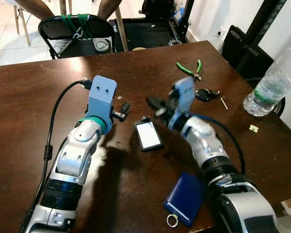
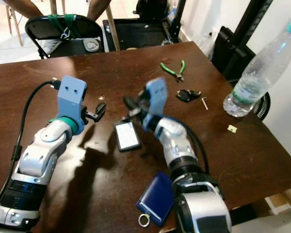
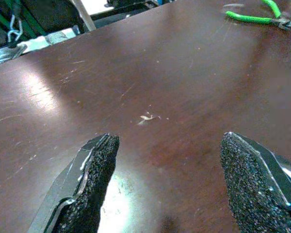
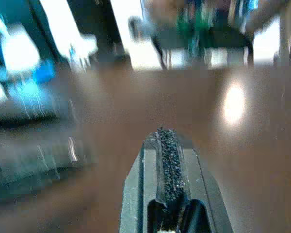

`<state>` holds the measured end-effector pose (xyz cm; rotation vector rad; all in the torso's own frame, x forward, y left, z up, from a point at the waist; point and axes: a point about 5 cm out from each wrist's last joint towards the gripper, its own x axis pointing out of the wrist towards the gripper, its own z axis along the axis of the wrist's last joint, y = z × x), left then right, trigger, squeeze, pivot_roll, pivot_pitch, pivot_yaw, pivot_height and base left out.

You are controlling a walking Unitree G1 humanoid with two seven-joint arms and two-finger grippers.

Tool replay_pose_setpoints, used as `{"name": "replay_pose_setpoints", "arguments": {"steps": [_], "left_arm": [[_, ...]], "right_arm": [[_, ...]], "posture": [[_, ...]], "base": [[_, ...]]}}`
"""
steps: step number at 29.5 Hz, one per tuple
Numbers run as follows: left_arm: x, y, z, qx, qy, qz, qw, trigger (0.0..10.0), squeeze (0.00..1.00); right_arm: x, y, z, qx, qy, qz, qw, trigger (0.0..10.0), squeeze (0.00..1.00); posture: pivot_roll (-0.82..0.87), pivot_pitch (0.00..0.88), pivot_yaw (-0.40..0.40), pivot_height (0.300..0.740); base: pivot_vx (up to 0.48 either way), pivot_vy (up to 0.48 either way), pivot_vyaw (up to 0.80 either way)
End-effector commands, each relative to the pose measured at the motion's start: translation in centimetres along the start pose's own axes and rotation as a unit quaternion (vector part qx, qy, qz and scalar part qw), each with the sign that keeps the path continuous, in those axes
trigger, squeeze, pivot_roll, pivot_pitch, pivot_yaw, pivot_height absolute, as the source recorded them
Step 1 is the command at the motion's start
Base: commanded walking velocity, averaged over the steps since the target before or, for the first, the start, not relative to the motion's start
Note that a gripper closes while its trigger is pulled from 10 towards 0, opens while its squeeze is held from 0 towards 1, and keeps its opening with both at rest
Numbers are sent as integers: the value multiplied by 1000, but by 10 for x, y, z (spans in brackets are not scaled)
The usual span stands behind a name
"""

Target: Hang keys on a hook

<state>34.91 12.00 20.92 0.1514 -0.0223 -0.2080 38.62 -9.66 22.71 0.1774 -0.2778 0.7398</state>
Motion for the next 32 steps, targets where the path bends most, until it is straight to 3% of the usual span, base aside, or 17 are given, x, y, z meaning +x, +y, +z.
{"name": "replay_pose_setpoints", "arguments": {"steps": [1, 7, 11, 12, 13, 16, 27, 28, 29, 30, 32], "left_arm": [[-1, 0, -4, 1, 10, 0, 1000, 10000, 0], [0, -1, -4, 1, 10, -2, 1000, 10000, 0], [-1, -1, -4, 1, 10, -2, 1000, 10000, 0], [-1, -1, -4, 1, 10, -2, 1000, 10000, 0], [-1, 0, -4, 1, 10, -1, 1000, 10000, 0], [-1, 0, -4, 1, 11, 0, 1000, 10000, 0], [-4, 1, -6, 2, 14, 3, 1000, 10000, 0], [-4, 1, -6, 2, 15, 3, 1000, 10000, 0], [-4, 1, -6, 2, 15, 3, 1000, 10000, 0], [-4, 1, -6, 2, 15, 2, 1000, 10000, 0], [-4, 1, -6, 2, 15, 2, 1000, 10000, 0]], "right_arm": [[1, 0, 11, 16, -32, -2, 999, 10000, 0], [-1, -1, 8, -9, -17, -8, 1000, 10000, 0], [-15, -5, -28, -89, 95, -14, 991, 10000, 0], [-18, -7, -36, -87, 116, -23, 989, 10000, 443], [-22, -10, -45, -86, 143, -37, 985, 10000, 1000], [-30, -12, -62, -79, 194, -51, 976, 10000, 1000], [-34, -14, -68, -80, 217, -56, 971, 10000, 1000], [-34, -16, -67, -85, 215, -64, 971, 10000, 251], [-34, -16, -67, -85, 215, -64, 971, 10000, 251], [-33, -18, -65, -92, 212, -74, 970, 10000, 0], [-33, -18, -65, -92, 212, -74, 970, 10000, 0]], "posture": [[-95, 139, 34, 740], [-99, 139, 35, 740], [-99, 141, 35, 740], [-96, 142, 35, 740], [-96, 142, 35, 740], [-94, 143, 35, 740], [-85, 155, 33, 740], [-84, 158, 35, 740], [-84, 158, 35, 740], [-84, 158, 35, 740], [-84, 158, 35, 740]], "base": [[0, 0, 0], [0, 0, 0], [0, 0, 0], [0, 0, 0], [0, 0, 0], [0, 0, 0], [0, 0, 0], [0, 0, 0], [0, 0, 0], [0, 0, 0], [0, 0, 0]]}}
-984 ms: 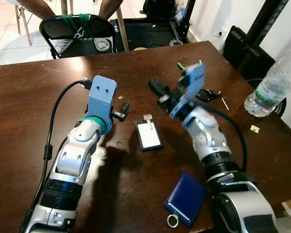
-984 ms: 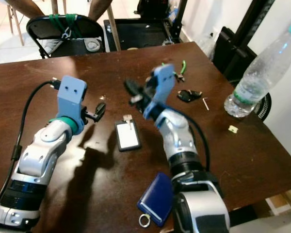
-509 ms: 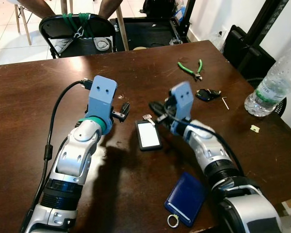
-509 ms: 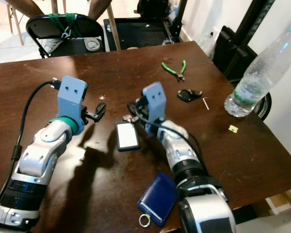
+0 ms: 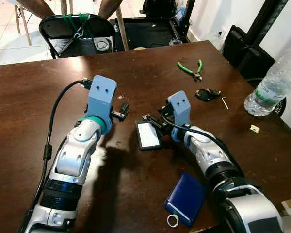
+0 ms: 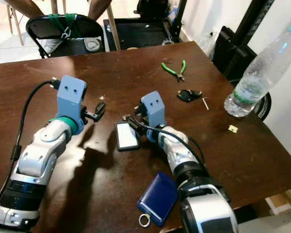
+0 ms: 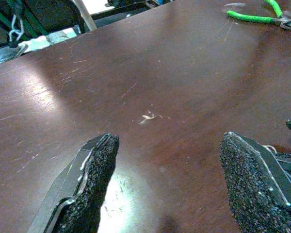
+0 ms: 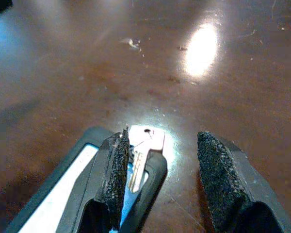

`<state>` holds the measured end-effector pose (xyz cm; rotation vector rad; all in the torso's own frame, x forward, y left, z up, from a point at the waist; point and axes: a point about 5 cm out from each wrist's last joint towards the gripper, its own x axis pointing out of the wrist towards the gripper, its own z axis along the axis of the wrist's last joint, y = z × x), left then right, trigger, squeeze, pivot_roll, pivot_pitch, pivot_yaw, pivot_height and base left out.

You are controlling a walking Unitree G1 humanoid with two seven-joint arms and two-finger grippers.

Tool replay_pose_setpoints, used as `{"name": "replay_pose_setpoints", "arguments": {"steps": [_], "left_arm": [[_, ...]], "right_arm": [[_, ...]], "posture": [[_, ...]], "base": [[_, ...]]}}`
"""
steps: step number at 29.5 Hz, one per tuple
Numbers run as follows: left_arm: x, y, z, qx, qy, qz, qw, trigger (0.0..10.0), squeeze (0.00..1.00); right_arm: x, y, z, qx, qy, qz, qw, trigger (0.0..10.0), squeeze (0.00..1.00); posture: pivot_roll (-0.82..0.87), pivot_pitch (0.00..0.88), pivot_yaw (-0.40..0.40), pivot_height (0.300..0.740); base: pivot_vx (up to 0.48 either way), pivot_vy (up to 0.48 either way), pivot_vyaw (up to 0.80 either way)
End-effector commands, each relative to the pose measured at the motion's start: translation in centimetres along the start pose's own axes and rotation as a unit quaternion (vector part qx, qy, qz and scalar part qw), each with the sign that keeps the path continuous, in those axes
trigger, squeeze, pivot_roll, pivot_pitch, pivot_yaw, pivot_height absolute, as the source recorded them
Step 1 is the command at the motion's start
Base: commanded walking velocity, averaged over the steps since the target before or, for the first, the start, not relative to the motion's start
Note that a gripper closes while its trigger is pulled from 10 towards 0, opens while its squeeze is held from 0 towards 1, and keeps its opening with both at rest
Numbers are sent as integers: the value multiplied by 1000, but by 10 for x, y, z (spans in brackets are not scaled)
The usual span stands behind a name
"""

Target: Hang keys on a hook

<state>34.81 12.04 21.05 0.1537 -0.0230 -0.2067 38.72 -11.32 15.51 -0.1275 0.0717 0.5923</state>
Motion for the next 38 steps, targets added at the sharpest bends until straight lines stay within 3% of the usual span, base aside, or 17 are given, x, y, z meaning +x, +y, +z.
{"name": "replay_pose_setpoints", "arguments": {"steps": [1, 6, 20, 26, 38], "left_arm": [[-3, 0, -8, 0, 16, 1, 1000, 10000, 0], [-3, 0, -9, 0, 19, 1, 1000, 10000, 0], [-5, 0, -10, 0, 23, 2, 1000, 10000, 0], [-5, 1, -10, -1, 24, 2, 1000, 10000, 0], [-5, 0, -10, -1, 24, 3, 1000, 10000, 0]], "right_arm": [[1, -4, 1, -5, -1, -19, 1000, 10000, 0], [1, -11, 1, -11, 19, -52, 998, 9843, 0], [2, -19, 9, -12, 19, -73, 997, 10000, 0], [10, -8, 30, 4, -39, -20, 999, 10000, 0], [23, 18, 24, 2, -18, 6, 1000, 10000, 0]], "posture": [[-84, 161, 36, 740], [-83, 169, 38, 740], [-79, 183, 39, 740], [-82, 185, 38, 740], [-73, 186, 33, 740]], "base": [[0, 0, 0], [0, 0, 0], [0, 0, 0], [0, 0, 0], [0, 0, 0]]}}
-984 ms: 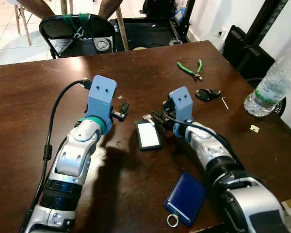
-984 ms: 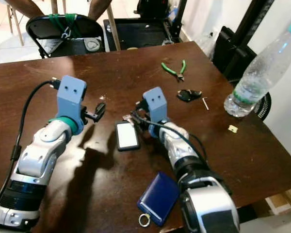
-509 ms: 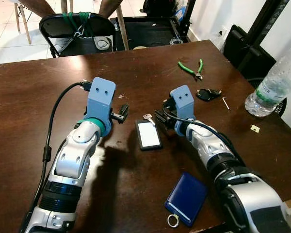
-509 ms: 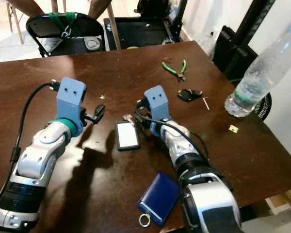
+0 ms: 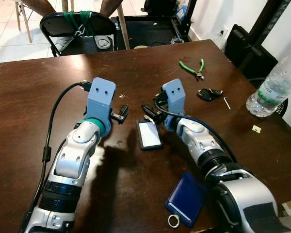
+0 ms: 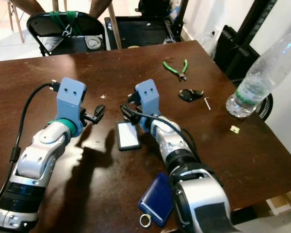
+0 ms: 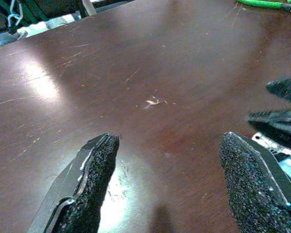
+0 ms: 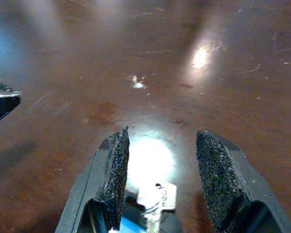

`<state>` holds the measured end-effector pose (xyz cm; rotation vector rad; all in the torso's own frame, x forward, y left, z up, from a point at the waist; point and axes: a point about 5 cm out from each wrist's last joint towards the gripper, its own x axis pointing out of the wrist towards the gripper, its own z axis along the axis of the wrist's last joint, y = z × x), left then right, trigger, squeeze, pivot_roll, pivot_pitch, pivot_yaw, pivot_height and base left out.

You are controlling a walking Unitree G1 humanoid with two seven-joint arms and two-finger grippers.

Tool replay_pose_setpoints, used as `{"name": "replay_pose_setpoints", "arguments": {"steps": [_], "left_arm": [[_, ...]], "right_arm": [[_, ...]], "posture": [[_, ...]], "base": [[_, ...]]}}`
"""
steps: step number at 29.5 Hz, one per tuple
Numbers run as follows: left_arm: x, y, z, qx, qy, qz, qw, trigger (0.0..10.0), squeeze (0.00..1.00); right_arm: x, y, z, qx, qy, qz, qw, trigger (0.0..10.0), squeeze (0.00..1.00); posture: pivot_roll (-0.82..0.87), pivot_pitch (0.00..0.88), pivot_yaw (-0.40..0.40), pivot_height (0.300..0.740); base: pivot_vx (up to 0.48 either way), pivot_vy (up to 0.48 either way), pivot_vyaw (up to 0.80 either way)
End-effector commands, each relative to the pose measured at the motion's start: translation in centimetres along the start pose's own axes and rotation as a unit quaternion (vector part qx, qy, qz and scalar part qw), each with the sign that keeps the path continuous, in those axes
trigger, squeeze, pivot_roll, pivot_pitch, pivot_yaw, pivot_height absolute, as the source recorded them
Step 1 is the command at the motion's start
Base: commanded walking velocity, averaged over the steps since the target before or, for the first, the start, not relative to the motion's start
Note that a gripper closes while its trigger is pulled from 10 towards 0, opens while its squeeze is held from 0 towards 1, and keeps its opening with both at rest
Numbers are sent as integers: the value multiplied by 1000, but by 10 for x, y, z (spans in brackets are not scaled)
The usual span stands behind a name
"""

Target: Hang keys on a hook

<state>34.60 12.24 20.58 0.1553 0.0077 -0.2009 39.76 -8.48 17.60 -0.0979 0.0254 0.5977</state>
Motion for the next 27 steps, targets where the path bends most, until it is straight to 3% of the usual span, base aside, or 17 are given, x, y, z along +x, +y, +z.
{"name": "replay_pose_setpoints", "arguments": {"steps": [1, 7, 8, 9, 10, 20, 21, 27], "left_arm": [[-3, 0, -5, 0, 9, 3, 1000, 10000, 0], [-5, 1, -6, -2, 11, 7, 1000, 10000, 0], [-5, 1, -6, -2, 10, 7, 1000, 10000, 0], [-5, 1, -6, -2, 10, 7, 1000, 10000, 0], [-4, 1, -6, -3, 10, 7, 1000, 10000, 0], [-3, 0, -5, -3, 8, 5, 1000, 10000, 0], [-3, 0, -5, -3, 8, 4, 1000, 10000, 0], [-3, 0, -4, -3, 7, 4, 1000, 10000, 0]], "right_arm": [[2, 5, -3, -8, 14, 9, 1000, 10000, 0], [1, 6, -9, -17, 27, 11, 999, 10000, 0], [0, 6, -11, -18, 30, 10, 999, 6706, 0], [0, 6, -11, -18, 30, 10, 999, 6706, 0], [-1, 5, -14, -20, 34, 8, 999, 5176, 0], [-4, 1, -19, -31, 44, -1, 999, 5647, 0], [-8, -3, -23, -37, 52, -9, 998, 4902, 0], [-9, -4, -24, -40, 56, -11, 998, 4902, 0]], "posture": [[-72, 186, 31, 740], [-69, 186, 23, 740], [-72, 184, 22, 740], [-72, 184, 22, 740], [-74, 182, 23, 740], [-77, 175, 25, 740], [-77, 175, 25, 740], [-77, 175, 25, 740]], "base": [[0, 0, 0], [0, 0, 0], [0, 0, 0], [0, 0, 0], [0, 0, 0], [0, 0, 0], [0, 0, 0], [0, 0, 0]]}}
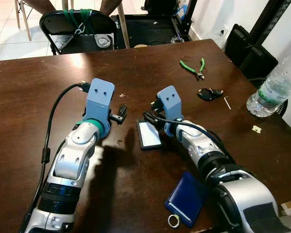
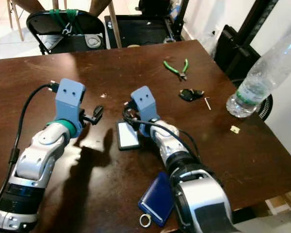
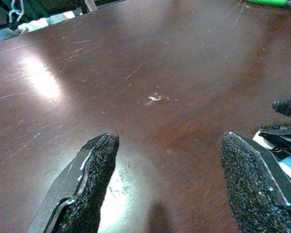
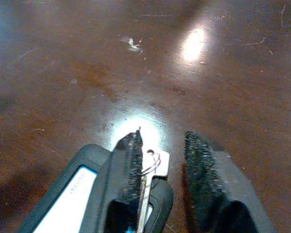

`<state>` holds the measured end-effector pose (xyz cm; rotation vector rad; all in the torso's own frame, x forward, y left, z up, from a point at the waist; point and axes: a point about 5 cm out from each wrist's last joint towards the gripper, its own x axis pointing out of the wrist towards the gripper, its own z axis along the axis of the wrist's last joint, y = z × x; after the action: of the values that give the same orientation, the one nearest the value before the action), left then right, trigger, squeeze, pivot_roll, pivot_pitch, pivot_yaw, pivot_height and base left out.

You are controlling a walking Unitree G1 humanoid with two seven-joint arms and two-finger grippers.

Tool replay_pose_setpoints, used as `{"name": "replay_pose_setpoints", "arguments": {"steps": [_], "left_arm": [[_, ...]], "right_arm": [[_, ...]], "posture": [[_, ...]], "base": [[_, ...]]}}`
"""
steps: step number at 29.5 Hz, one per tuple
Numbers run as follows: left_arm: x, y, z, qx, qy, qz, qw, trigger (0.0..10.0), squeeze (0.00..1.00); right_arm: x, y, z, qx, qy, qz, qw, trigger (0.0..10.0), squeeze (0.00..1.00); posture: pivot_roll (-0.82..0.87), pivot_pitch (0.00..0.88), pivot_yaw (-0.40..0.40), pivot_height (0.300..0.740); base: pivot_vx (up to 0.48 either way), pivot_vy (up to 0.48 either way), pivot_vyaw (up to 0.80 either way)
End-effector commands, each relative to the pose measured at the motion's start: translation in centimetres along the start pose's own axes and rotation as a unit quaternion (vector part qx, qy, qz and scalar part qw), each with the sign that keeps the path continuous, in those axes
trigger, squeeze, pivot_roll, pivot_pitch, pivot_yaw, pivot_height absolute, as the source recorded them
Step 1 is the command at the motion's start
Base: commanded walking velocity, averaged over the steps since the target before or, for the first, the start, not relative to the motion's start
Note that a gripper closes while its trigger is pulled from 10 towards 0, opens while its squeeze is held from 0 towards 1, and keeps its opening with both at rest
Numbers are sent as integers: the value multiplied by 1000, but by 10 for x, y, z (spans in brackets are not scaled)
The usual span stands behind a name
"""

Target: Hang keys on a hook

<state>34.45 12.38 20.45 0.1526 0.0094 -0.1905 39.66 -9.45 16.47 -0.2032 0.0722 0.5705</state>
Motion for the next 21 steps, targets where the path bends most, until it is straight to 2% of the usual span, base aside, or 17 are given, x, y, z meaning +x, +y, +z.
{"name": "replay_pose_setpoints", "arguments": {"steps": [1, 2, 4, 5, 13, 14, 17, 18, 21], "left_arm": [[-1, -1, -3, -2, 6, -1, 1000, 10000, 0], [0, -1, -2, -2, 5, -1, 1000, 10000, 0], [0, -1, -2, -2, 5, -1, 1000, 10000, 0], [0, -1, -2, -2, 4, -2, 1000, 10000, 0], [0, -1, -1, -2, 4, -2, 1000, 10000, 0], [0, -1, -1, -2, 4, -2, 1000, 10000, 0], [0, -1, -1, -2, 4, -2, 1000, 10000, 0], [0, -1, -1, -3, 4, -2, 1000, 10000, 0], [0, -1, -1, -3, 4, -1, 1000, 10000, 0]], "right_arm": [[-4, 1, -17, -1, 30, -1, 1000, 4588, 0], [-6, 0, -20, -4, 40, -4, 999, 3373, 0], [-6, 0, -20, -4, 40, -4, 999, 3373, 0], [-7, -2, -22, -6, 46, -7, 999, 2510, 0], [-8, -3, -24, -8, 50, -9, 999, 2510, 0], [-8, -3, -24, -8, 49, -9, 999, 2039, 0], [-8, -3, -24, -8, 49, -10, 999, 2039, 0], [-8, -3, -24, -7, 49, -10, 999, 1451, 0], [-8, -3, -23, -7, 49, -11, 999, 1686, 0]], "posture": [[-81, 170, 25, 740], [-84, 171, 26, 740], [-84, 171, 26, 740], [-84, 172, 27, 740], [-84, 172, 27, 740], [-84, 172, 27, 740], [-84, 172, 27, 740], [-84, 172, 27, 740], [-82, 173, 26, 740]], "base": [[0, 0, 0], [0, 0, 0], [0, 0, 0], [0, 0, 0], [0, 0, 0], [0, 0, 0], [0, 0, 0], [0, 0, 0], [0, 0, 0]]}}
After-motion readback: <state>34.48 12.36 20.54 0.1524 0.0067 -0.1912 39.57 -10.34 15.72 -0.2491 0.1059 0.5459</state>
